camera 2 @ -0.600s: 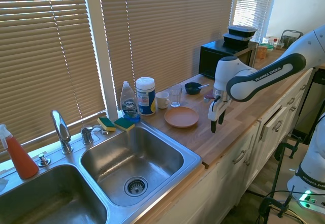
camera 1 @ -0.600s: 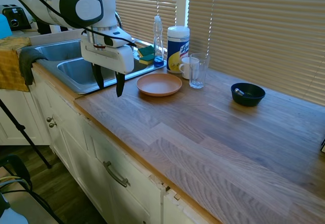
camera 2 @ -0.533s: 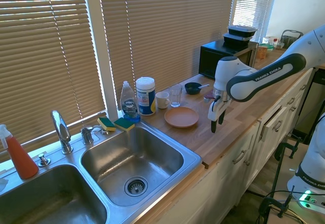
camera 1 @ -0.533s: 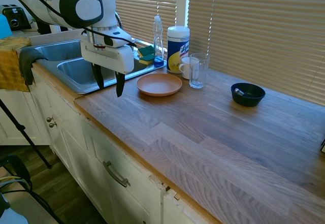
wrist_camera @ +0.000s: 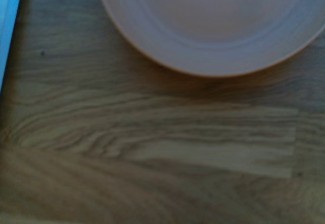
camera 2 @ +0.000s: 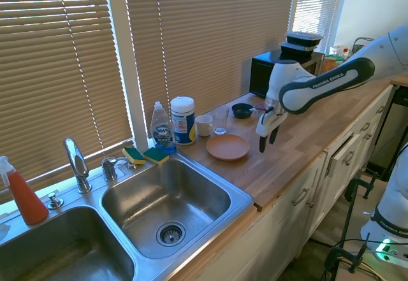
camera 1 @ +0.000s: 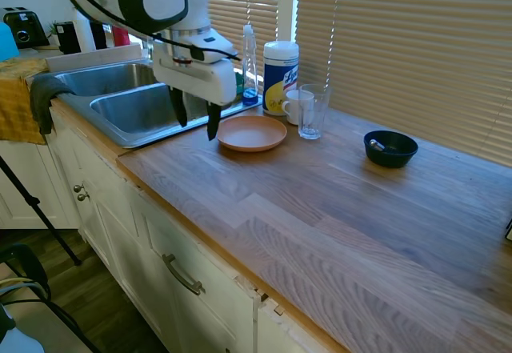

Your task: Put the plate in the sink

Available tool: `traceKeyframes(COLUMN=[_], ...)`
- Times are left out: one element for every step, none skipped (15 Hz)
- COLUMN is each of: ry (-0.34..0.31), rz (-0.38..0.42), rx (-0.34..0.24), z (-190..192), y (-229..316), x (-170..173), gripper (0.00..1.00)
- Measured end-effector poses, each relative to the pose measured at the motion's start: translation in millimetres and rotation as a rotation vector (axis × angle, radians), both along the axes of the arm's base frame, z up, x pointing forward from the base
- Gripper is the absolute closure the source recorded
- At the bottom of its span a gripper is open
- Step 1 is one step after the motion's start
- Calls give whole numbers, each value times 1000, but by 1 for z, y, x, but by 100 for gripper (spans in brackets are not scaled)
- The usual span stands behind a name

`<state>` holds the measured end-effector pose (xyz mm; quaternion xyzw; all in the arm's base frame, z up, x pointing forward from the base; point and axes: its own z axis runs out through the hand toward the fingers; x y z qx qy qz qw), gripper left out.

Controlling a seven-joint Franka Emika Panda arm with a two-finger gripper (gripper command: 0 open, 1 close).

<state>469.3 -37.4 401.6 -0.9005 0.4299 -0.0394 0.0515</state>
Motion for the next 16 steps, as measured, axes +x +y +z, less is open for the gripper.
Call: traceKeyframes(ry=[-5,-12,-23,-32,-41,-53,-65,-77,-91,-104,-118,-129,-136,-142,-138,-127], rz=[-9,-19,-23,-19,-14,-7,0,3,7,12,20,31,46,62,77,90], rx=[8,12,20,27,31,34,34,37,37,36,34,37,45,56,70,96], z=[-3,-8,-13,-19,-24,-29,-35,-40,-46,-52,-57,-62,-65,-66,-67,-68], y=[-14,-28,-37,-43,-47,-53,-59,-67,-75,-82,-88,-92,-94,-96,-97,-97], x=[13,28,41,54,66,78,88,97,107,115,121,127,132,136,138,141], gripper=[0,0,0,0,0,0,0,0,0,0,0,0,0,0,0,0])
